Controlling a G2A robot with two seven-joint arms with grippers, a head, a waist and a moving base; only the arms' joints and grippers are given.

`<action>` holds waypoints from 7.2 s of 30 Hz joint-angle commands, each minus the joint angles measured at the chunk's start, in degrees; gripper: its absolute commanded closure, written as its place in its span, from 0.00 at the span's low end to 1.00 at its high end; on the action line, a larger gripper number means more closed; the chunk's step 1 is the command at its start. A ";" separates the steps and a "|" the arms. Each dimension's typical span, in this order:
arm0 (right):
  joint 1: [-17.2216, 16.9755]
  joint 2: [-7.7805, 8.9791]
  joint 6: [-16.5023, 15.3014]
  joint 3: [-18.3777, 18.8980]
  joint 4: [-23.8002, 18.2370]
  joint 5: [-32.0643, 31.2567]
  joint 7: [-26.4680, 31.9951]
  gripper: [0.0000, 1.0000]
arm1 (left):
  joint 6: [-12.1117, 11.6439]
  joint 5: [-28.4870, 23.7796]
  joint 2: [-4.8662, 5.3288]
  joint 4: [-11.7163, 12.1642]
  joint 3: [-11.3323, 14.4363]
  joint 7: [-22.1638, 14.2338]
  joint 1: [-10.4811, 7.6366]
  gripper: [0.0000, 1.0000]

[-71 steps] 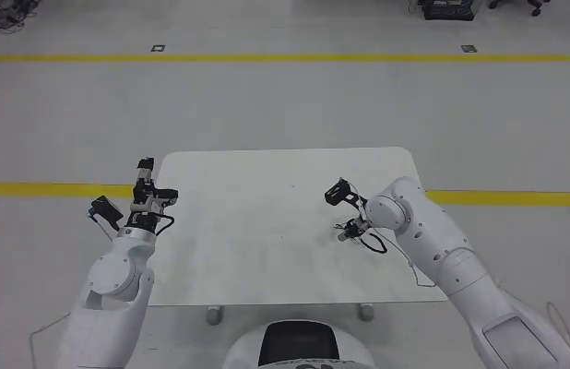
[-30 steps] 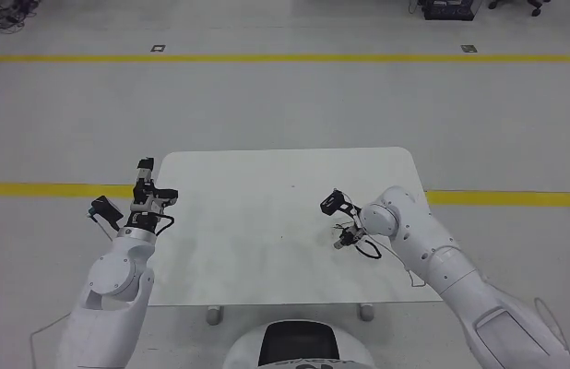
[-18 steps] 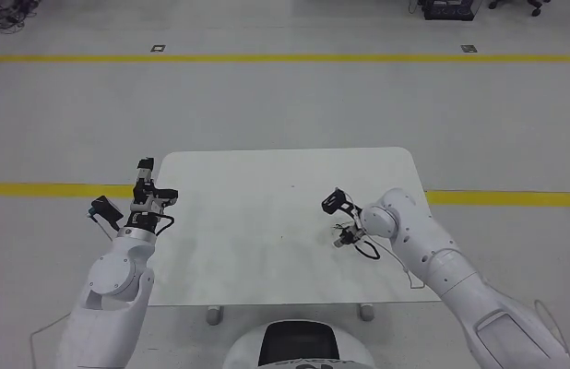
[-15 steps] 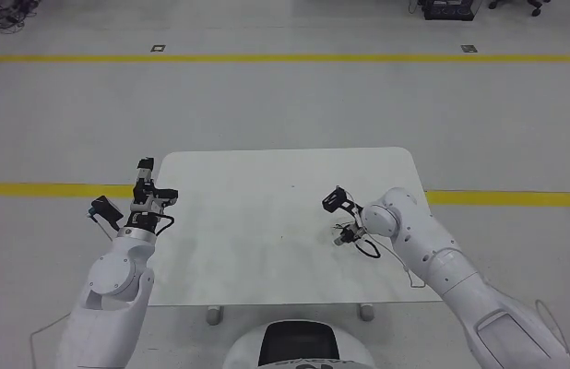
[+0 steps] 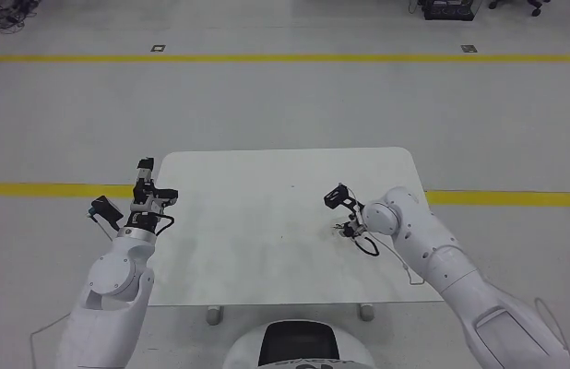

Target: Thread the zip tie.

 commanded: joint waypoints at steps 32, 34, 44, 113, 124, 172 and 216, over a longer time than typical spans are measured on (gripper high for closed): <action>5.83 -5.00 -0.65 -7.43 15.18 -0.63 -5.23 0.83 | 0.00 0.00 0.00 0.00 0.00 0.00 0.00 0.00; 5.99 -5.23 -0.49 -7.68 15.63 -0.77 -5.40 0.86 | 0.00 0.00 0.00 0.00 0.00 0.00 0.00 0.00; 6.79 -6.37 0.24 -8.59 18.23 -1.06 -6.13 0.93 | 0.00 0.00 0.00 0.00 0.00 0.00 0.00 0.00; -0.95 -2.67 -2.79 0.63 5.78 -5.31 -3.84 1.00 | 0.00 0.00 0.00 0.00 0.00 0.00 0.00 0.00; -2.20 -1.73 -4.63 2.90 3.14 -4.40 -5.14 1.00 | 0.00 0.00 0.00 0.00 0.00 0.00 0.00 0.00; -13.49 11.04 -4.63 9.32 -13.90 22.90 -18.14 1.00 | 0.00 0.00 0.00 0.00 0.00 0.00 0.00 0.00; -26.31 11.98 -4.63 13.86 -15.12 51.57 -29.93 1.00 | 0.00 0.00 0.00 0.00 0.00 0.00 0.00 0.00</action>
